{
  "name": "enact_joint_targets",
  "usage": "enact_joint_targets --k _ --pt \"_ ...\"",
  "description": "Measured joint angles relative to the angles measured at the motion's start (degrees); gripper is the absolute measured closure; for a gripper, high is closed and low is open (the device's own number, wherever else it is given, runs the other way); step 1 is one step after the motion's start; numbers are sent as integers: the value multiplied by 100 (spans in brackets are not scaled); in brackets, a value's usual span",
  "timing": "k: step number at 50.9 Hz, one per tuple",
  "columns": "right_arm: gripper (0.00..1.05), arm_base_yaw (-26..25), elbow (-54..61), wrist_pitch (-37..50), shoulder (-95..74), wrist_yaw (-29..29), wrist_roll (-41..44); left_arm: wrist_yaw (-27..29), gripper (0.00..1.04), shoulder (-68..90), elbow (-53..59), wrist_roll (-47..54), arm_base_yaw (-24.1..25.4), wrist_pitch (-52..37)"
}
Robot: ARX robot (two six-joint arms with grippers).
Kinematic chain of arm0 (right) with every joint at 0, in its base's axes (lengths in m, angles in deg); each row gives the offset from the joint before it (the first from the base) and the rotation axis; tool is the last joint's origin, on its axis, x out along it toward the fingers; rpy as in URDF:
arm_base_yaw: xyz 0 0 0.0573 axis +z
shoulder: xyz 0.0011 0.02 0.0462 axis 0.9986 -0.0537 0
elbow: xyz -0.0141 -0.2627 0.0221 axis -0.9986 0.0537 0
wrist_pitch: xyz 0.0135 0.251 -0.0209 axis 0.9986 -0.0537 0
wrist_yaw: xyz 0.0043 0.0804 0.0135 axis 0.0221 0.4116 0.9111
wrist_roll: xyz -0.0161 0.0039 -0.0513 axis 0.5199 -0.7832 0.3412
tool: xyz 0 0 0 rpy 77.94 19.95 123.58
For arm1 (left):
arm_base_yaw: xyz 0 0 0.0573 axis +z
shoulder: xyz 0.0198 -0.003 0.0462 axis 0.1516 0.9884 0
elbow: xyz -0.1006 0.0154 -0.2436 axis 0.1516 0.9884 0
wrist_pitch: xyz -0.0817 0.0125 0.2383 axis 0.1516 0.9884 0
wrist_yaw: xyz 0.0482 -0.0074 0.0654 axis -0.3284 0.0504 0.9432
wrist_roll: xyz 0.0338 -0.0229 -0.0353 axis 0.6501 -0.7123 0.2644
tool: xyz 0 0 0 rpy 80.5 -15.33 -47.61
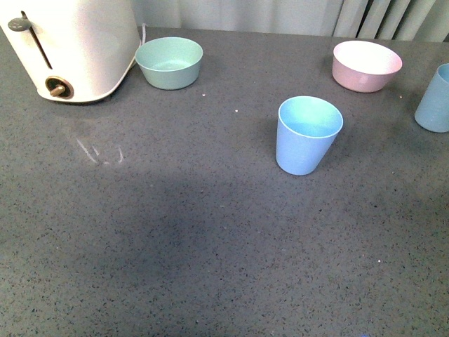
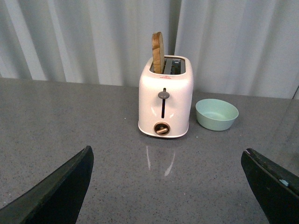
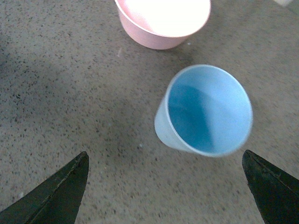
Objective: Stack blue cups with both arms
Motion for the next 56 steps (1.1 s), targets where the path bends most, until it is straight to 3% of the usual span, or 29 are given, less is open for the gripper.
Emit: enact_joint_targets --k 9,17,33,39,46,56 --pt "9 284 -608 -7 -944 -450 151 2 9 0 0 0 0 0" --pt "10 293 -800 -74 -1224 -492 111 0 9 0 0 0 0 0" --pt "62 271 -970 -310 -1285 -466 57 2 9 0 0 0 0 0" --pt "76 236 -990 -391 -1292 -463 57 2 9 0 0 0 0 0" --pt "102 164 -1054 -570 -1292 -361 31 2 9 0 0 0 0 0" --pt "103 98 -1073 -920 -1093 -11 -2 2 9 0 -2 0 0 0"
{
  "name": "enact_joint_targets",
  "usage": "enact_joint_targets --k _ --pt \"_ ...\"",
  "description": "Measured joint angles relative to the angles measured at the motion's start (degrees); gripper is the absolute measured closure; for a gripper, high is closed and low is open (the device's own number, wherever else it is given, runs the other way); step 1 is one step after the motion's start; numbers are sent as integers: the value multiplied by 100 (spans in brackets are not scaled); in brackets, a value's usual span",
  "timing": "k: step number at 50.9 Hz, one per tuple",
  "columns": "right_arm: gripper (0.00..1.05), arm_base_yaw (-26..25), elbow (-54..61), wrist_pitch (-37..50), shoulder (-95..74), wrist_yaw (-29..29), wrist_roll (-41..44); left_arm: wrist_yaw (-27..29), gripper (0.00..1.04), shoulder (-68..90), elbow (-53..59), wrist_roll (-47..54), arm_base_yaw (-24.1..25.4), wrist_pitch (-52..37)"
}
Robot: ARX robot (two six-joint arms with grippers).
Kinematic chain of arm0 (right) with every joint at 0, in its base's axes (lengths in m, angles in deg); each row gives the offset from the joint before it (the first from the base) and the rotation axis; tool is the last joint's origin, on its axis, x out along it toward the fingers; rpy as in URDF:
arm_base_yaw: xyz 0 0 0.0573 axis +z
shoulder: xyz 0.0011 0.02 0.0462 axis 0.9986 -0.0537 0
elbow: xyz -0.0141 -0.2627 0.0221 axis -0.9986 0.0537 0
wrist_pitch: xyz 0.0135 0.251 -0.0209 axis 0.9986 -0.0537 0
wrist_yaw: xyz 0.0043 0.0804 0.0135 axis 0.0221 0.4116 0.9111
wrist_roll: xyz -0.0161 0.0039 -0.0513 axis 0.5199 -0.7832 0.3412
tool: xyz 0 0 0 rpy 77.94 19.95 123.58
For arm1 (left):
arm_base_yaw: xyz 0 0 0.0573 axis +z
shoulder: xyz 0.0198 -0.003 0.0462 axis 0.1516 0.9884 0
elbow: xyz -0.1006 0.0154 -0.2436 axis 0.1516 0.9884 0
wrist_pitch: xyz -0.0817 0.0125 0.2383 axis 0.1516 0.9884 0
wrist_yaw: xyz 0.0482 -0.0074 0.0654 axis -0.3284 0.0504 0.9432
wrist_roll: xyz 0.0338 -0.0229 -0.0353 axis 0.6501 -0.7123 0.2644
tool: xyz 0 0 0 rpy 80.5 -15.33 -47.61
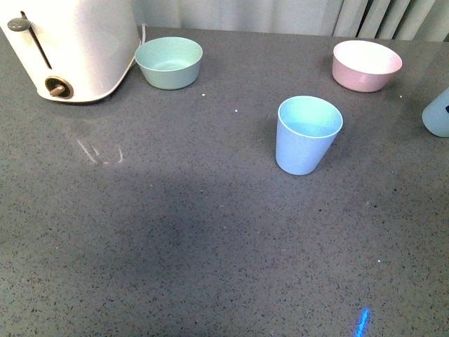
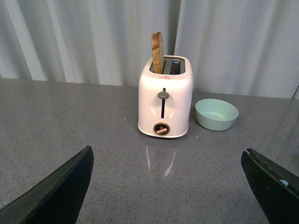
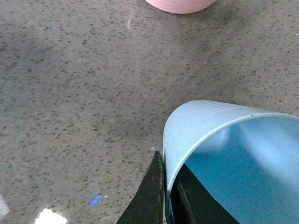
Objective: Stack blue cups with both arms
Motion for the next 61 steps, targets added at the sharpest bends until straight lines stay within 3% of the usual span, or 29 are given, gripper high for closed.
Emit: enact_joint_targets --k 10,21,35,61 --pt "103 225 625 -796 1419 907 85 -2 9 0 2 0 0 0" --pt "103 927 973 -1176 2594 1622 -7 -2 9 0 2 0 0 0" --pt "103 1862 1198 -1027 2487 1298 -92 0 9 0 2 2 0 0" --pt "102 2308 1178 -588 1827 988 -382 0 9 0 2 0 0 0"
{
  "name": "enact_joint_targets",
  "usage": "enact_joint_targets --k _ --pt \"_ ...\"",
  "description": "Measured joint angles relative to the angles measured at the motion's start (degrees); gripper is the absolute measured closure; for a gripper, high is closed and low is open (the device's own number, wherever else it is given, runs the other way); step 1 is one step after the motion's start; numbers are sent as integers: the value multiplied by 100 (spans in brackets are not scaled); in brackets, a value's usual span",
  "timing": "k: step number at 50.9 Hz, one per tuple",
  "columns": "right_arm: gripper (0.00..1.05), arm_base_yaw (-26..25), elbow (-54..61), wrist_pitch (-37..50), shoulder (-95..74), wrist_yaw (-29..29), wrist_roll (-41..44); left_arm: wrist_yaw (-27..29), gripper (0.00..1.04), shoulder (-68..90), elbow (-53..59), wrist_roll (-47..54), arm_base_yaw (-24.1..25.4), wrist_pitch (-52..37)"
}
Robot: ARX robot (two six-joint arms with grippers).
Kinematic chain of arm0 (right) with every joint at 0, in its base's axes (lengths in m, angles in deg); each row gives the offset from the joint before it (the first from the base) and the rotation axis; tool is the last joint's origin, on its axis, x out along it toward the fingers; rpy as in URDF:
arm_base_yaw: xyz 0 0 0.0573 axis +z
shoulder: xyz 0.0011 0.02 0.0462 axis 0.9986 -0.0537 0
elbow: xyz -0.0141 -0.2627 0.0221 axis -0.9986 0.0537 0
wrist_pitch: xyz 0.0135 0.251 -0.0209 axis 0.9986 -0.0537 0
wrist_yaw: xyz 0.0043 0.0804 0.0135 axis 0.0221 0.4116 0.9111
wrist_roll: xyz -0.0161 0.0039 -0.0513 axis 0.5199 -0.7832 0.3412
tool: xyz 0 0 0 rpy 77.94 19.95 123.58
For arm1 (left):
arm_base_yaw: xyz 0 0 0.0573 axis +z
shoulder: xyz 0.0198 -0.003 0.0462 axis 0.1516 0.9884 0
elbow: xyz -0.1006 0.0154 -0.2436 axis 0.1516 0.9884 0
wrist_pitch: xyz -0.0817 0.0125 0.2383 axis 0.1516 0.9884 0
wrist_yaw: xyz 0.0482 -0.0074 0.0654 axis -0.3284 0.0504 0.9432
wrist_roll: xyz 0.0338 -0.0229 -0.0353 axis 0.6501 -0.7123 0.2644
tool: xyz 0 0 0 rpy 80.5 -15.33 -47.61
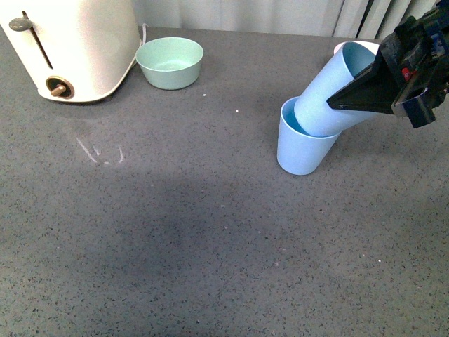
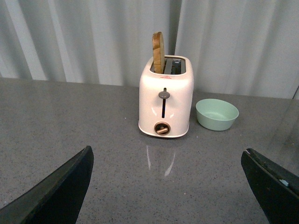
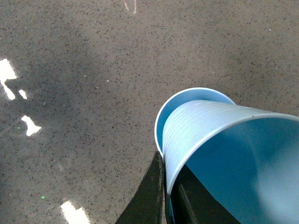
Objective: Stack blue cups with both arms
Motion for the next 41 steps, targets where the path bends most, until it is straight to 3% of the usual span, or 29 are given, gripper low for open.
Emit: enact_joint_targets --k 6,14,20,26,33,34,37,41 --pt "77 -35 0 326 -26 -24 -168 0 9 0 0 0 0 0" --pt "56 -238 2 588 61 57 -494 0 9 0 0 0 0 0" --pt "34 -691 170 942 553 271 -1014 0 9 0 0 0 0 0" --pt "9 -1473 664 1167 1606 918 -1652 -2 9 0 0 0 0 0" --pt "9 -1663 745 1207 1878 942 -1967 -2 9 0 0 0 0 0" --pt "11 -1596 857 1480 1878 640 -2068 -2 9 0 0 2 0 0" --pt "24 -1355 1690 3368 1989 -1248 -2618 0 9 0 0 0 0 0" --pt "41 -1255 2664 5007 2306 -2551 -2966 2 9 0 0 0 0 0"
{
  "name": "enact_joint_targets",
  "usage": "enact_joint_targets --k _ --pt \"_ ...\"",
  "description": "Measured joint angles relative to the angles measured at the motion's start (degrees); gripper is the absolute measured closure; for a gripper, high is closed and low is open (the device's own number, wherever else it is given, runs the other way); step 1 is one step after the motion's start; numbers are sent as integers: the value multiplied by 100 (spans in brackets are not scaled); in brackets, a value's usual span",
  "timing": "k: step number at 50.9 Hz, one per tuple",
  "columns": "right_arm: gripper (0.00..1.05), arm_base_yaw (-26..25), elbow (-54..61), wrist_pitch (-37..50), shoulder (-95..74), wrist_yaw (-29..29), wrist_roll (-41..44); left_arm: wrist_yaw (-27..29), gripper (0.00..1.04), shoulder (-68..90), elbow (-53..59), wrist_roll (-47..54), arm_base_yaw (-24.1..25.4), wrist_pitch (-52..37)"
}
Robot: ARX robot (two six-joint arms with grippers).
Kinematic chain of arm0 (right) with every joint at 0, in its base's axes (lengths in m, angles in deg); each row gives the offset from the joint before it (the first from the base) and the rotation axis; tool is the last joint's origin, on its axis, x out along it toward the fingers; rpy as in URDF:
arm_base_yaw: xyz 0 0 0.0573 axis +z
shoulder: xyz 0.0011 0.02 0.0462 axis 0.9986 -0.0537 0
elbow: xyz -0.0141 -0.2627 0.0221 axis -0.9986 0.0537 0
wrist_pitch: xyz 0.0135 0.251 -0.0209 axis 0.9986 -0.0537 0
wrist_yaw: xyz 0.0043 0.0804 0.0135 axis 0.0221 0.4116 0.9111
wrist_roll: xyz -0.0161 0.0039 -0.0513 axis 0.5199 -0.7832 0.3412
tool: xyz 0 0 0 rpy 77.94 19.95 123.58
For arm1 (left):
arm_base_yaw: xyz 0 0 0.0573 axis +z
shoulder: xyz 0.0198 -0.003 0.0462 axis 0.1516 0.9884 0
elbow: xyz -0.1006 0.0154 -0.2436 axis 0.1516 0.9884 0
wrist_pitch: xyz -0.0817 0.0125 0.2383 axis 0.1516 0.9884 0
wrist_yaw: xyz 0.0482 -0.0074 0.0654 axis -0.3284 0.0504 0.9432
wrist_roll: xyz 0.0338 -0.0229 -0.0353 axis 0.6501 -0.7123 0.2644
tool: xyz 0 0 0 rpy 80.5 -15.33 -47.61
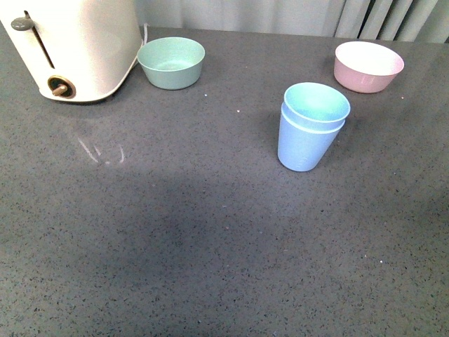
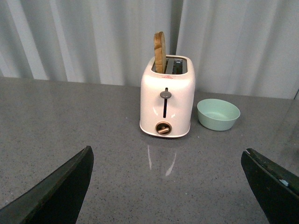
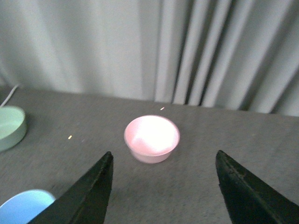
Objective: Stack blue cups with both arms
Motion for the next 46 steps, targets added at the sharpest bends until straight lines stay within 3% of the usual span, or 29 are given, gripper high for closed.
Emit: enact_joint_targets --k 5,16,46 --pt "60 -9 577 503 450 -205 -168 -2 9 0 0 0 0 0" --pt "102 -7 1589 645 1161 -199 -223 -2 9 0 0 0 0 0" --pt "103 -2 2782 -162 3189 -201 -240 -2 9 0 0 0 0 0"
